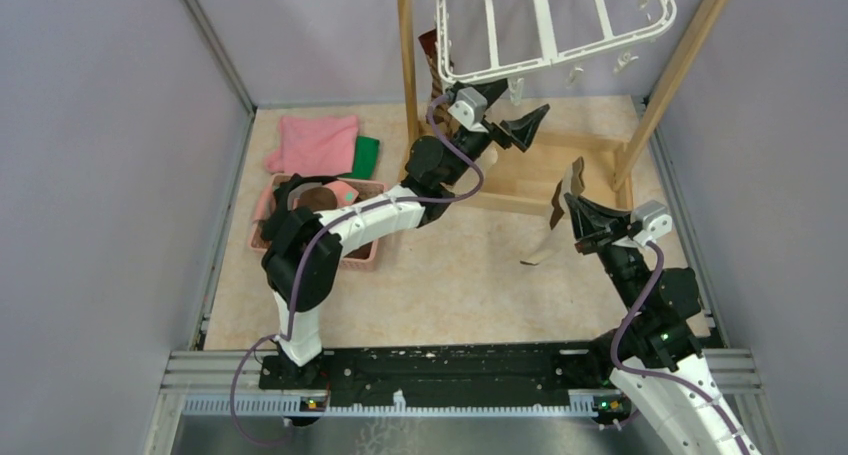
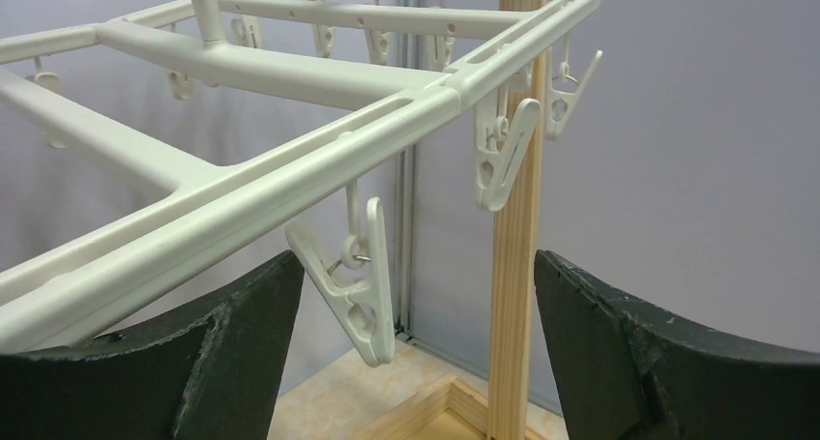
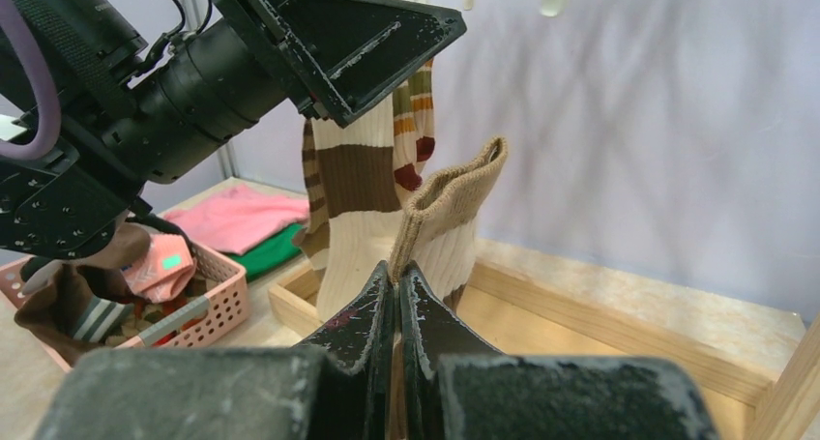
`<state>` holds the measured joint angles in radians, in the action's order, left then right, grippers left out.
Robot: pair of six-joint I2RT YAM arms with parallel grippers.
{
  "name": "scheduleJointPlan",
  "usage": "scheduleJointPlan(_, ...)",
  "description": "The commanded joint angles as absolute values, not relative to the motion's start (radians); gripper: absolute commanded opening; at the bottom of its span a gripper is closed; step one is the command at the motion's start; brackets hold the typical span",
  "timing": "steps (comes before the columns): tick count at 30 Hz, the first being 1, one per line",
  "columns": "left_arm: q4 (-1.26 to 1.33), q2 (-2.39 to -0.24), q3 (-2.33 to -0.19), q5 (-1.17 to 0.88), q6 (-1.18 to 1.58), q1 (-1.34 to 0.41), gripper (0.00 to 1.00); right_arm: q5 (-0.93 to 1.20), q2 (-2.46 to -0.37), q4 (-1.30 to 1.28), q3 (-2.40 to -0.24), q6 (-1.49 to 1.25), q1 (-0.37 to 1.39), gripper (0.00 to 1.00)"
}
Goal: Clip the socks to the hanger
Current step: Clamp the sock onto the hanger.
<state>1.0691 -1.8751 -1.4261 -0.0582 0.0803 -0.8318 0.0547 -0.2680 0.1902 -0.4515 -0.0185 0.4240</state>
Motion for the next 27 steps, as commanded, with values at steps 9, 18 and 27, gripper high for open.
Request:
scheduleJointPlan(9,1.093,-1.861,-1.454,-0.194,0.292,-0.766,0.89,0.075,-0.258,0.227,-0.448,-0.023,0.423,0.0)
scheduleJointPlan(18,1.163,-1.881,-1.464,-0.247,0.412,-0.721,0.89,0.08,-0.255,0.221,-0.451,-0.023,0.42,0.0)
scheduleJointPlan(27,1.221,-1.893,-1.468,-0.302,0.492,-0.686,0.84,0.083,-0.256,0.221,-0.451,-0.025,0.417,0.0)
